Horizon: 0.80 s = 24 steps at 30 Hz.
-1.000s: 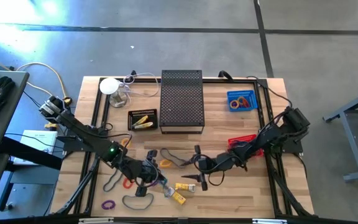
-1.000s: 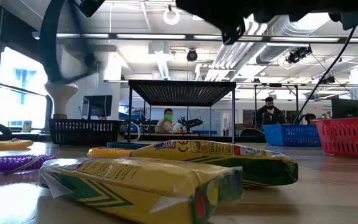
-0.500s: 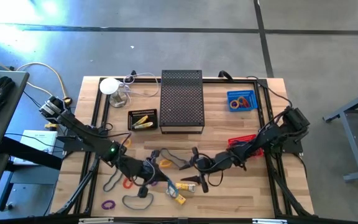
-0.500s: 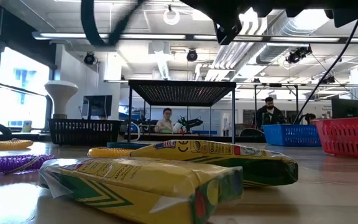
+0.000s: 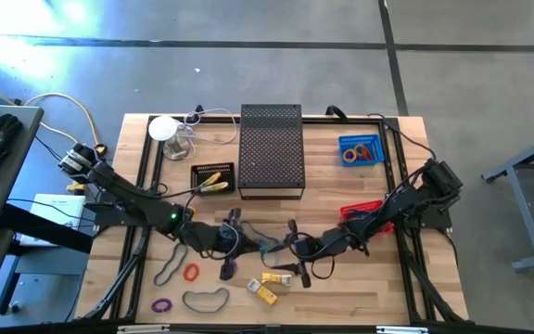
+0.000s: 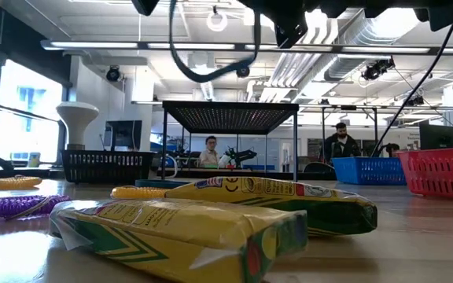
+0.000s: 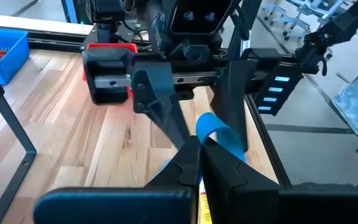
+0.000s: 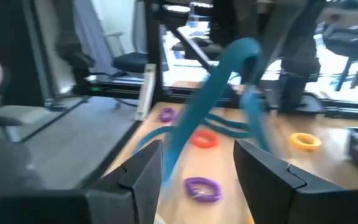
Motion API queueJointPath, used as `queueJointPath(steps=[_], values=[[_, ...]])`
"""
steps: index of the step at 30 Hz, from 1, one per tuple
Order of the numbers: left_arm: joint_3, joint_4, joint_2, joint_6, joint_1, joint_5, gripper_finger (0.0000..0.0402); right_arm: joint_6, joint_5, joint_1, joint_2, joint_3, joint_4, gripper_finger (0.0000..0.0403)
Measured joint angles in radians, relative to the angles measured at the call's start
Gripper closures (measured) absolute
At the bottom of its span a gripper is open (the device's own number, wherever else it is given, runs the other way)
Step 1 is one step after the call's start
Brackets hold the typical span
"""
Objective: Pick & Place Office Desk Supplies
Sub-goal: Put the blue rubber band into the red bin
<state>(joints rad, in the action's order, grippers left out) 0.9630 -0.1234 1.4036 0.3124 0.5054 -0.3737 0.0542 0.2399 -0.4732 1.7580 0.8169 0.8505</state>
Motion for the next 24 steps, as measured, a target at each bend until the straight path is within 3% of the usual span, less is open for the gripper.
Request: queueJointPath(steps=[4,24], values=[[0.0,0.0,0.0,0.017,-0.002,0.0,0.0401,-0.007,0.043,0.005,0.0,-0.001,0.013,0.0218],[0.0,-0.01,0.0,0.032,-0.058,0.0,0.0401,0.074,0.02,0.034,0.0,-0.001,0.072,0.0218]])
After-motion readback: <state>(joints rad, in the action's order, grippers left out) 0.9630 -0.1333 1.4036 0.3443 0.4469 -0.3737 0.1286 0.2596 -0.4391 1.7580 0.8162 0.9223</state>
